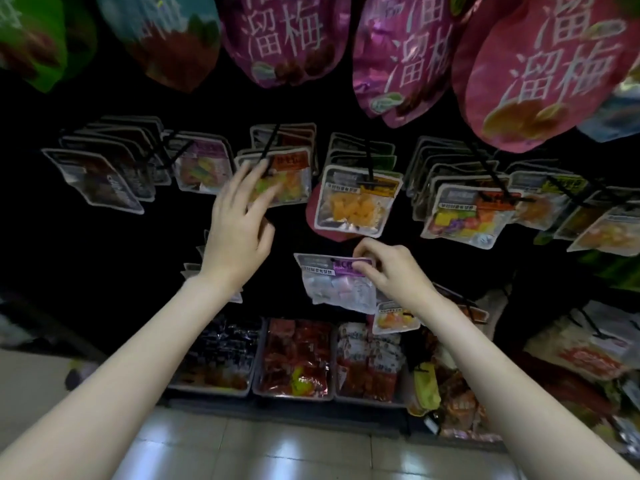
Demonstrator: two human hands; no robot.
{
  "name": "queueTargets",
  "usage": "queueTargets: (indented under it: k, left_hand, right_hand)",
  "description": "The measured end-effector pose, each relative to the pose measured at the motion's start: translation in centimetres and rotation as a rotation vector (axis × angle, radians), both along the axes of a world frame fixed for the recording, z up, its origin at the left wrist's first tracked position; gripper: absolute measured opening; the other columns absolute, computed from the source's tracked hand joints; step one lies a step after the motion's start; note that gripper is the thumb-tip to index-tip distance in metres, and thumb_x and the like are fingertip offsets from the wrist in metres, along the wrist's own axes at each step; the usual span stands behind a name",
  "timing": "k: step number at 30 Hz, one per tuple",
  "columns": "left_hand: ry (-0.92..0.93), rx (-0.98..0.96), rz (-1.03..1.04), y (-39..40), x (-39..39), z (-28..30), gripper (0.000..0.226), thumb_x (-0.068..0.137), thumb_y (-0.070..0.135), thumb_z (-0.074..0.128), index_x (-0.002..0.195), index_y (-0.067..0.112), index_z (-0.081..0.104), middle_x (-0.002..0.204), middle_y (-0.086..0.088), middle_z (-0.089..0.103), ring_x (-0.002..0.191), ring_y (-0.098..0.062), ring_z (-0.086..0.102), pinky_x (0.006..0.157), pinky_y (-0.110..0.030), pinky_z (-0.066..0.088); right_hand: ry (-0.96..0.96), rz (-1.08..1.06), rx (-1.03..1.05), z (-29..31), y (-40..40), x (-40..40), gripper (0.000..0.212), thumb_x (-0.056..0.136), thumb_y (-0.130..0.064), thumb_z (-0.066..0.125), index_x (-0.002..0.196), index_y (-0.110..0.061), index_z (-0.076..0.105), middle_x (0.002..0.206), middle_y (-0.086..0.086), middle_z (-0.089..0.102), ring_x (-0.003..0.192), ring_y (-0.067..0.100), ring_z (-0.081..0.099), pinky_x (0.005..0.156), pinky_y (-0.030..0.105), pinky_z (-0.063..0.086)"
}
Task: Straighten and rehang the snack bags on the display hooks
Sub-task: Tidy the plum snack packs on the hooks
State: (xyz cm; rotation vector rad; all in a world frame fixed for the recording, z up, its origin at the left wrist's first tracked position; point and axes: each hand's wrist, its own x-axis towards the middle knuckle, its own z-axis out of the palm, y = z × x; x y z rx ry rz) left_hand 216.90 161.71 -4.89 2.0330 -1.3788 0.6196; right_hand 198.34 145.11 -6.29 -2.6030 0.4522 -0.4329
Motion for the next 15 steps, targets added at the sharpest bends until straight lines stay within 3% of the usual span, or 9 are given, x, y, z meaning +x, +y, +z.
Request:
queueTargets:
  k: [2,5,10,15]
  left_hand:
    - [0.071,-0.022,0.032,2.9,0.5,-3.0,0.047,0.088,0.012,0.039,0.135,0.007,0.044,0.149,-0.012,0.028,0.141,-0.025,0.017,0.112,-0.044,0.019]
    - [0.245,0.041,0.143,7.5,1.7,-8.3,0.05,0.086,0.017,0.034,0.134,0.005,0.044,0.146,-0.013,0.034,0.137,-0.024,0.024,0.11,-0.044,0.021]
    - [0.495,0.192,0.322,11.9,4.1,-14.5,0.06,0.078,0.008,0.043,0.137,0.0,0.038,0.14,-0.018,0.042,0.134,-0.03,0.033,0.108,-0.046,0.024]
    - [0.654,0.286,0.251,12.2,6.2,-17.0,0.065,0.078,-0.005,0.056,0.14,-0.001,0.034,0.144,-0.02,0.036,0.135,-0.034,0.033,0.112,-0.041,0.024]
  right_hand:
    - [0.026,0.004,0.0,-1.7,0.8,1.0,0.009,0.093,-0.026,0.057,0.096,-0.018,0.057,0.076,0.005,0.064,0.064,0.015,0.058,0.06,0.035,0.045]
    - [0.057,0.033,0.101,-4.9,3.1,3.5,0.004,0.091,-0.022,0.059,0.092,-0.019,0.057,0.073,-0.002,0.062,0.065,0.01,0.059,0.059,0.03,0.043]
    - [0.226,0.005,0.285,-11.8,7.8,10.2,0.014,0.089,-0.017,0.061,0.084,-0.024,0.051,0.078,0.006,0.064,0.068,0.02,0.063,0.063,0.033,0.047]
    - [0.274,-0.107,0.448,-15.1,11.0,16.6,0.01,0.09,-0.014,0.06,0.082,-0.015,0.054,0.081,0.004,0.06,0.08,0.026,0.065,0.075,0.04,0.053]
